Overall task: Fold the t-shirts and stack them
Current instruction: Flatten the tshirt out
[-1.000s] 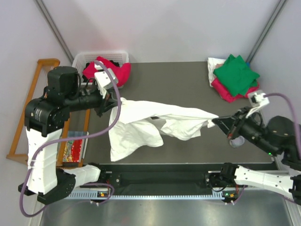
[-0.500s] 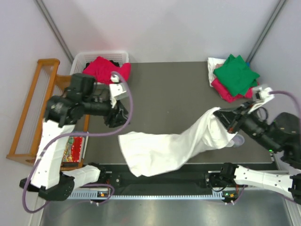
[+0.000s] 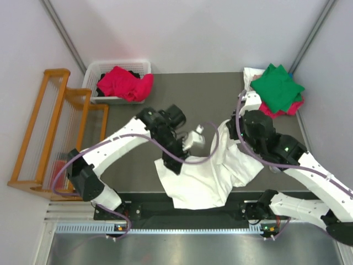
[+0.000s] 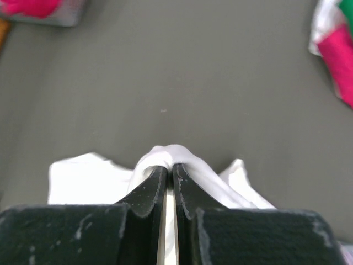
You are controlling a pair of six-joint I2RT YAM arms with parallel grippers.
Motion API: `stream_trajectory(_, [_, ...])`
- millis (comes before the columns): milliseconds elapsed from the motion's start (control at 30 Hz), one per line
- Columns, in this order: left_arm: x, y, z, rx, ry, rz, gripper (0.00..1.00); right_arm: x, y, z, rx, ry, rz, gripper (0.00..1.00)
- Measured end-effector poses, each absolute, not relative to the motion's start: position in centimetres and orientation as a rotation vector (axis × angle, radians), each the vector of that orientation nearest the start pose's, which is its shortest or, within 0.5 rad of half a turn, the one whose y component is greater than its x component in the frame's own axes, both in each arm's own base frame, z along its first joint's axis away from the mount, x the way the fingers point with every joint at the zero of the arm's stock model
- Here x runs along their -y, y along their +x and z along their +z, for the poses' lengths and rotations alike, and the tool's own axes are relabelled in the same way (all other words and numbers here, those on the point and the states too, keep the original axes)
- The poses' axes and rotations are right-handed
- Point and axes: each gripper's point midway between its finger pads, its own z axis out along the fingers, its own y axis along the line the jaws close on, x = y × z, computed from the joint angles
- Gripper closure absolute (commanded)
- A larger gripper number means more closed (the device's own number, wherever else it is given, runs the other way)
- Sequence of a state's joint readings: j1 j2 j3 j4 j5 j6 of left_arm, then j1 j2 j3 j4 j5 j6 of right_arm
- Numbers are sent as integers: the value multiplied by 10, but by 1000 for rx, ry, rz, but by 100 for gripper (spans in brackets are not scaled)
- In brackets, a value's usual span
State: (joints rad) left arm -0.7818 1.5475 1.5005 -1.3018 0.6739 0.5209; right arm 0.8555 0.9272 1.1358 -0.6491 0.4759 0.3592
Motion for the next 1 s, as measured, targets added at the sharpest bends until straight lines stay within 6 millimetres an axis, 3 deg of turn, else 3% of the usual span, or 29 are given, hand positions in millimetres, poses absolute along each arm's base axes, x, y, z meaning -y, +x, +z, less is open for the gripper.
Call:
stream_trajectory(67, [261, 111, 186, -2186, 1911, -997, 59, -155, 257, 288, -1994, -116, 272, 100])
stream_trajectory(167, [249, 105, 164, -2246, 1964, -906, 59, -138, 276, 275, -2038, -55, 209, 100])
stream_trajectory(400, [229, 87, 147, -2251, 1976, -854, 59, -122, 318, 221, -2211, 3, 85, 100])
stream_trajectory(500, [225, 74, 137, -2250, 2007, -851, 55, -117, 331, 208, -2258, 29, 58, 100])
stream_trajectory(767, [230, 44, 98, -2185, 2217, -755, 49, -114, 381, 207, -2265, 121, 76, 100])
stream_trajectory(1000, [242, 61, 67, -2169, 2213, -642, 49, -117, 394, 203, -2267, 128, 83, 100])
